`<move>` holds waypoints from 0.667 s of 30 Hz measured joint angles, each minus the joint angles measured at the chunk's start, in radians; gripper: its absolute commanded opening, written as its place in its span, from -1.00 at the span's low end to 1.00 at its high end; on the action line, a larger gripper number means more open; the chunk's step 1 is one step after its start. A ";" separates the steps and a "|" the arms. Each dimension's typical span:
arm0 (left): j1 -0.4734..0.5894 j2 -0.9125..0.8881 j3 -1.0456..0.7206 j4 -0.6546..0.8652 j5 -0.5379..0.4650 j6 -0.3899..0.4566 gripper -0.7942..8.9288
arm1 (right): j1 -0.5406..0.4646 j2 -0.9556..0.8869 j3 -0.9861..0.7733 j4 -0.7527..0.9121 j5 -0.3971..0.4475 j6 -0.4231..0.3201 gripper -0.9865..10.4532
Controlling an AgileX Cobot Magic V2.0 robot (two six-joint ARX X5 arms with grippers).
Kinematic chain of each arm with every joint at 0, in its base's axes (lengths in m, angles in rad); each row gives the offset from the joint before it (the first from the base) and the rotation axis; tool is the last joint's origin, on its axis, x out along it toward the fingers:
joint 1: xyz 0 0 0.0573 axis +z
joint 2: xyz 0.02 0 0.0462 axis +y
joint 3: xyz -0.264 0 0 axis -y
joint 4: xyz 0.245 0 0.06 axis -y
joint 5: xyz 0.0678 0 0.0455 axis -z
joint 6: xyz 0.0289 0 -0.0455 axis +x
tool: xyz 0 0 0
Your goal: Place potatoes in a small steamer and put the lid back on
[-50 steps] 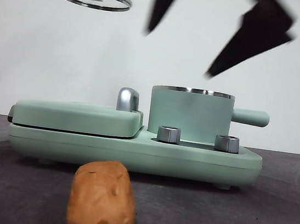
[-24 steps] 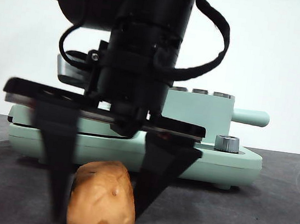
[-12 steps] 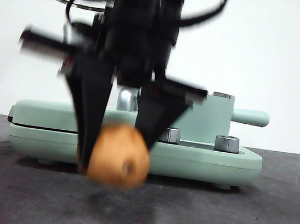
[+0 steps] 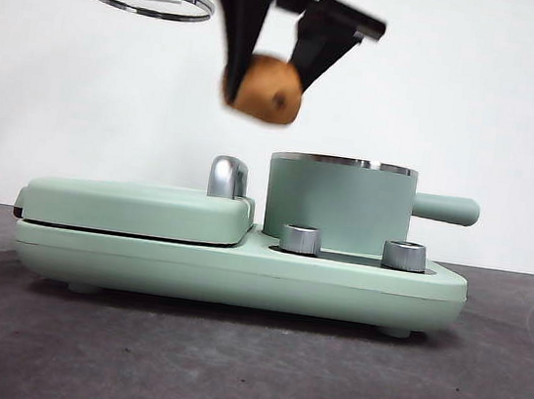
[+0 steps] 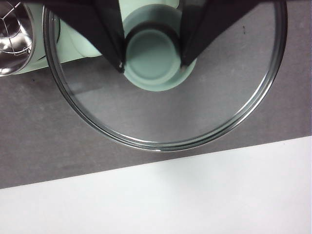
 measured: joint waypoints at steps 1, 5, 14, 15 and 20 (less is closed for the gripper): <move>0.000 0.000 0.000 0.000 0.000 0.000 -0.81 | -0.029 0.000 0.021 0.018 0.000 -0.010 -0.69; 0.000 0.000 0.000 0.000 0.000 -0.001 -0.81 | -0.137 0.000 0.049 0.091 -0.025 -0.031 -0.69; 0.000 0.000 0.000 0.000 0.000 -0.004 -0.81 | -0.301 0.013 0.049 0.143 -0.111 -0.058 -0.69; 0.000 0.000 0.000 0.000 0.000 -0.004 -0.81 | -0.311 0.019 0.049 0.147 -0.125 -0.059 -0.69; -0.003 0.000 0.000 0.000 0.000 -0.004 -0.81 | -0.333 0.056 0.049 0.148 -0.147 -0.066 -0.69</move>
